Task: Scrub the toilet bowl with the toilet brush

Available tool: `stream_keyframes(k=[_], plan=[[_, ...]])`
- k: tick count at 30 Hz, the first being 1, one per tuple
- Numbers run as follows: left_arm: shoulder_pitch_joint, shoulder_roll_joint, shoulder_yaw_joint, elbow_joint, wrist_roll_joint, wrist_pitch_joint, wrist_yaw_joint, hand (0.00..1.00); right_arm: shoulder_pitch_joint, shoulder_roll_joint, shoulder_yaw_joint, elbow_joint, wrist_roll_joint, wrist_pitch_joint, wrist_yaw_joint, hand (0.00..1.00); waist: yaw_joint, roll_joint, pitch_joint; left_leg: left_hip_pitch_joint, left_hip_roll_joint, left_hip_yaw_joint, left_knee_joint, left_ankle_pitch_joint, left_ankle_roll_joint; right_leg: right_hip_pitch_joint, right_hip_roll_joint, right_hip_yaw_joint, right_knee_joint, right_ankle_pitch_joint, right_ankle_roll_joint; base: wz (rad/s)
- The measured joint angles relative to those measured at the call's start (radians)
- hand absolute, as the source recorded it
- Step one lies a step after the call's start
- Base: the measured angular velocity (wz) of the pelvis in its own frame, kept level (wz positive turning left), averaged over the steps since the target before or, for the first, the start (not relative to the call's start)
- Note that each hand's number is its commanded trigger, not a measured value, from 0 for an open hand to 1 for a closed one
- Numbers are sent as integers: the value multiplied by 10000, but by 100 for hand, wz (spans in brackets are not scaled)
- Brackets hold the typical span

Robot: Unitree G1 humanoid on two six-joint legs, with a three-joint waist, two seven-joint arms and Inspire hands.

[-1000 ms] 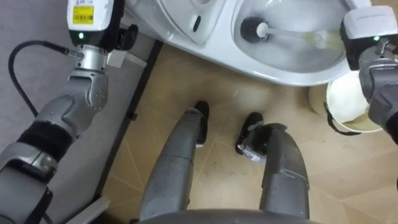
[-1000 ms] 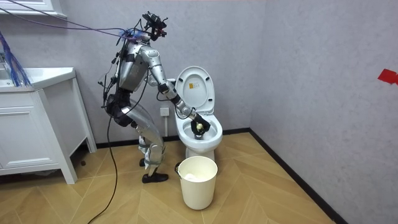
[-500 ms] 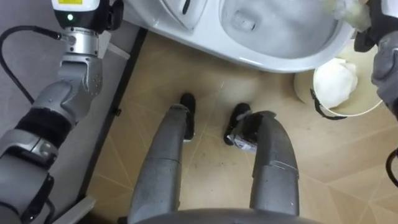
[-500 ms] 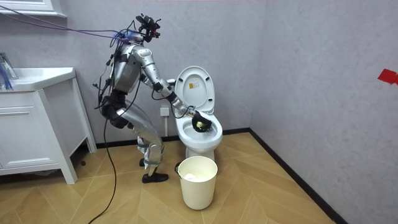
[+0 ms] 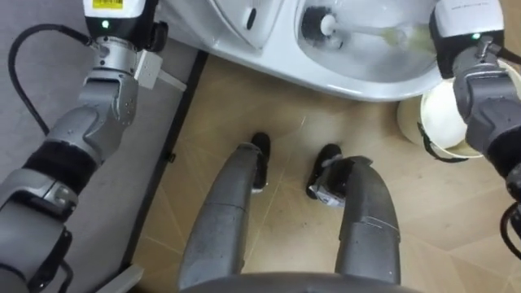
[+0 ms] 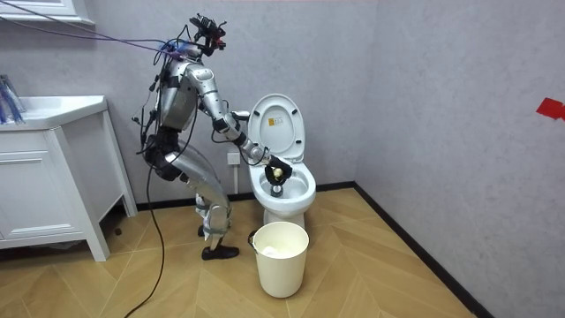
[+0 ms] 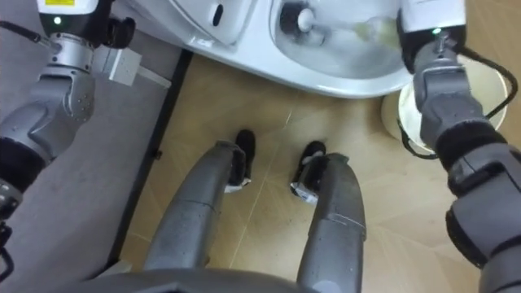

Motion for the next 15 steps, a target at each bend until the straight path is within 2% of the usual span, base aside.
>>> stream_keyframes(k=[2, 4, 7, 8, 9, 10, 15], plan=[[144, 23, 134, -29, -70, -122, -6, 0, 284, -86, -13, -720, -277, 182, 258, 100, -14, 19, -15, 27, 88, -28, -77, 1, -15, 90, 117, -11, -129, 30, 22, -3], [514, 183, 427, -146, -72, -352, 132, 0, 719, -278, -45, -1886, -1005, 415, 569, 100, -66, 42, -43, 20, 194, -59, -74, -68, -119, 120, 222, -69, -242, 44, -42, -12], [734, 378, 486, -285, -255, -614, 223, 0, 1150, -698, -168, -2867, -1479, 417, 870, 100, -93, 40, -58, 27, 194, -74, -105, -101, -181, 120, 230, -95, -246, 15, -87, -2], [798, 421, 512, -309, -275, -680, 224, 0, 1213, -730, -219, -3013, -1559, 417, 960, 100, -108, 41, -71, 31, 194, -76, -116, -96, -202, 120, 235, -91, -250, 13, -90, 0], [935, 512, 558, -340, -322, -793, 216, 0, 1358, -738, -293, -3280, -1803, 417, 1084, 100, -167, 21, -142, 36, 194, -78, -150, -82, -236, 121, 237, -92, -276, 17, -111, 4], [1046, 608, 554, -397, -461, -884, 172, 0, 1550, -756, -384, -3499, -1971, 417, 1153, 100, -209, 16, -179, 93, 197, -91, -208, -81, -243, 185, 258, -93, -333, 43, -157, 3], [1251, 683, 356, -275, -934, -1092, 145, 0, 2036, -688, -408, -3429, -2178, 405, 1214, 100, -324, 56, -207, 488, 318, -190, -228, -203, -245, 765, 405, -240, -659, 29, -129, -2]])
